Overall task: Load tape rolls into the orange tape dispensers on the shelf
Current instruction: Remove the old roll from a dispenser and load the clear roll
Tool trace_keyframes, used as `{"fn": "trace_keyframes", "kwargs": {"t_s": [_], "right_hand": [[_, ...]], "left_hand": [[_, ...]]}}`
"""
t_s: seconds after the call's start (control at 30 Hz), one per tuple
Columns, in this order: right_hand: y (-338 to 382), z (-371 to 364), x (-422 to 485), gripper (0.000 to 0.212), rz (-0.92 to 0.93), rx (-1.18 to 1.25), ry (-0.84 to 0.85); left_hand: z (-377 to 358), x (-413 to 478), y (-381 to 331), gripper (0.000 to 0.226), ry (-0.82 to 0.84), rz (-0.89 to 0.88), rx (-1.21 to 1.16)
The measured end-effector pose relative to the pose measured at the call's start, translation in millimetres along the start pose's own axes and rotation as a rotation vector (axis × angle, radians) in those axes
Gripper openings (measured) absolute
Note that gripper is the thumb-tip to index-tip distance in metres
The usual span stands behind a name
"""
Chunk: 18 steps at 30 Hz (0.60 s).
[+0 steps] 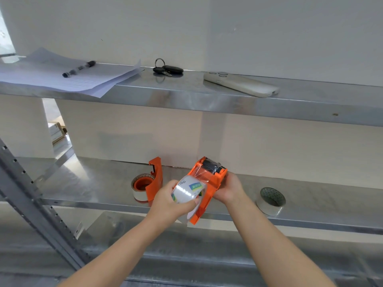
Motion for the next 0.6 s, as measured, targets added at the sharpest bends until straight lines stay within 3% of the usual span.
{"fn": "trace_keyframes", "kwargs": {"t_s": [0.27,0.37,0.47,0.6], "right_hand": [[5,4,-5,0.023,0.076,-0.099,-0.004],[3,4,-9,0.040,0.095,-0.138,0.034],[-2,7,-14,0.052,0.124,-0.382,0.078],[-6,-4,-24,0.041,0.279,-0.663,0.167]], "left_hand": [[-1,4,10,0.034,0.012,0.055,-0.036],[-1,5,17,0.039,0.000,0.104,-0.156],[3,10,20,0.051,-0.045,0.138,-0.349],[8,17,18,0.030,-0.070,0.161,-0.465]]}}
Point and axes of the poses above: each hand's wrist, its own x-axis towards the middle knuckle, its own z-axis out of the back of the hand, y = z × x, the point moved 9 cm from there along x, towards the middle knuckle, and after that the axes turned 5 degrees about -x, right-handed, at the moved point
